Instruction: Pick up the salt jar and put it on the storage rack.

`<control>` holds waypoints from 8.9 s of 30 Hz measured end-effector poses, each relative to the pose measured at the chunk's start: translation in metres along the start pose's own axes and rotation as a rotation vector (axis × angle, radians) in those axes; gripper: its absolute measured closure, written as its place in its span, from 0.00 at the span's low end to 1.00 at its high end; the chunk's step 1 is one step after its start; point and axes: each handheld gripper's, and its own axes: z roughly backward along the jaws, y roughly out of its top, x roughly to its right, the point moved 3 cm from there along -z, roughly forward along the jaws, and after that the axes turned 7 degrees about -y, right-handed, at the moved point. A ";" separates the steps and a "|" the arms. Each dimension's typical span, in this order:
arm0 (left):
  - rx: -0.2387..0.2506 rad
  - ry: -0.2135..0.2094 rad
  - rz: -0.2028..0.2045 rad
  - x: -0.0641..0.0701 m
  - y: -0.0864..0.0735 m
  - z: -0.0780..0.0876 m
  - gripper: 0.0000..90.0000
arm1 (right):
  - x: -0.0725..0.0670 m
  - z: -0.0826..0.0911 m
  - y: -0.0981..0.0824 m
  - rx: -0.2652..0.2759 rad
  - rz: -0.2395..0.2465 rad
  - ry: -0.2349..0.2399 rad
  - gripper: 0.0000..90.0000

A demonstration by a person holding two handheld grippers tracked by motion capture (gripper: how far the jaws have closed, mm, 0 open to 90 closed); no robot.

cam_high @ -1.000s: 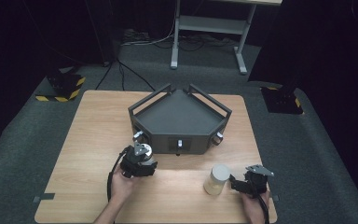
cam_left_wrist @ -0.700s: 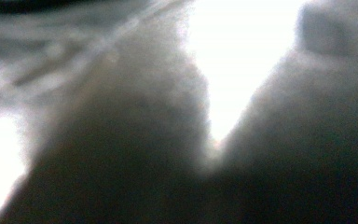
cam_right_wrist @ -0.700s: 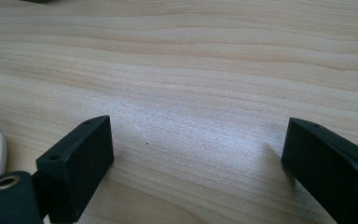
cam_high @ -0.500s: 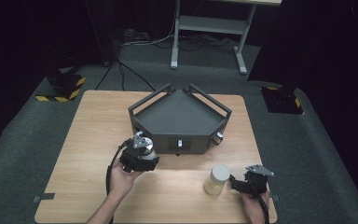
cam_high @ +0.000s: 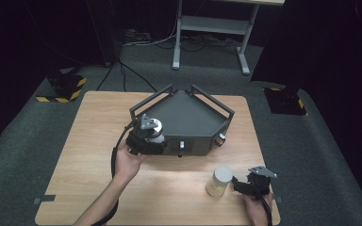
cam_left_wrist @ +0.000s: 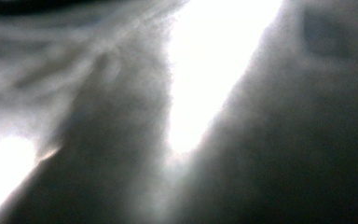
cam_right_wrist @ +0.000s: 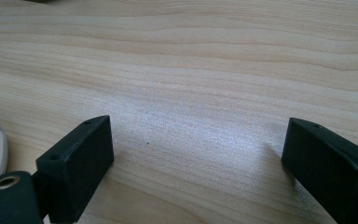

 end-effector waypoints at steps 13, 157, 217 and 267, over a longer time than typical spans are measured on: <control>-0.030 0.066 0.089 -0.013 0.042 -0.036 0.34 | 0.000 0.000 0.000 -0.001 0.003 0.005 0.10; -0.135 0.171 0.095 -0.004 -0.150 -0.063 0.04 | 0.001 -0.001 0.002 -0.010 0.032 0.030 0.05; -0.048 0.184 0.159 -0.003 -0.168 -0.062 0.05 | -0.012 -0.004 0.007 -0.035 -0.054 -0.059 0.00; -0.052 0.184 0.160 -0.004 -0.167 -0.063 0.04 | -0.002 -0.008 0.008 -0.016 -0.006 -0.001 0.04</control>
